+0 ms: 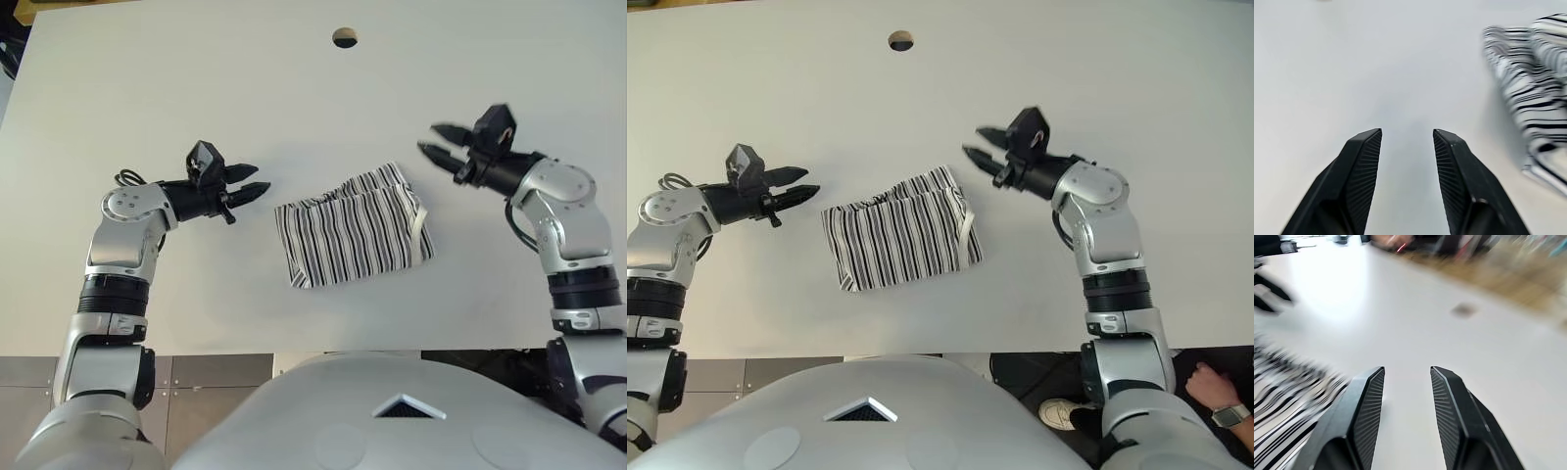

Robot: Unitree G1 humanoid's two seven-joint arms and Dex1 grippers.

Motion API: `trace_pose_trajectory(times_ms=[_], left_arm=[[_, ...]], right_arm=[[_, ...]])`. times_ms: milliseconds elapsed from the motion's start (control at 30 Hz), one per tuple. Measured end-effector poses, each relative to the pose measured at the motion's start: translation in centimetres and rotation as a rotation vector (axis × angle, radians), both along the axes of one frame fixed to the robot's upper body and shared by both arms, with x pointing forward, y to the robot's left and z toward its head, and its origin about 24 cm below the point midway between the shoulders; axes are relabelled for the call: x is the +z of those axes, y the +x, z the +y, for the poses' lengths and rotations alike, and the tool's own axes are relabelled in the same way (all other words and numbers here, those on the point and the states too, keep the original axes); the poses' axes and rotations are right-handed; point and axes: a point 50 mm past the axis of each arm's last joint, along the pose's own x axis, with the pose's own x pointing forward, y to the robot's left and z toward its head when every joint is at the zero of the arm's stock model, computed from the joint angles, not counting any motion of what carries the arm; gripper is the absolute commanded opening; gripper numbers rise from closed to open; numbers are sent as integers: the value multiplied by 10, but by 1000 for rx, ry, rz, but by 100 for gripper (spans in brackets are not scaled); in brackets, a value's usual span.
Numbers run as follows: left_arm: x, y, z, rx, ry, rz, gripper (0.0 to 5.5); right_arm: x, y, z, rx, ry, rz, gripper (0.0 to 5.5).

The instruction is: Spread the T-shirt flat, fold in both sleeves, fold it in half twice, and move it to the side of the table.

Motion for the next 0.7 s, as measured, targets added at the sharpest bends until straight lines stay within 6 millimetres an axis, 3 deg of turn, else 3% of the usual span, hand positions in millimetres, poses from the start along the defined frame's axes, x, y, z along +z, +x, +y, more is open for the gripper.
trace_pose_trajectory(times_ms=[100, 267, 367, 467, 533, 567, 633, 700], left_arm=[[3, 3, 1, 44, -38, -17, 195], [21, 17, -10, 123, -165, -146, 195], [34, 22, -17, 165, -244, -236, 195], [36, 23, -25, 183, -287, -284, 195], [37, 24, -32, 191, -319, -325, 195], [36, 25, -38, 212, -355, -352, 195], [39, 28, -49, 276, -453, -410, 195], [47, 35, -59, 377, -529, -488, 195]], right_arm=[[7, -23, 26, 204, -16, -193, 173], [-28, -63, 68, 448, -60, -201, 173], [-71, -64, 69, 435, -243, -148, 173], [-76, -38, 66, 317, -331, -223, 173], [-76, -18, 53, 198, -374, -241, 173], [-75, -5, 38, 98, -405, -242, 173], [-70, 18, -15, -151, -501, -226, 173], [-62, 25, -88, -462, -578, -141, 173]])
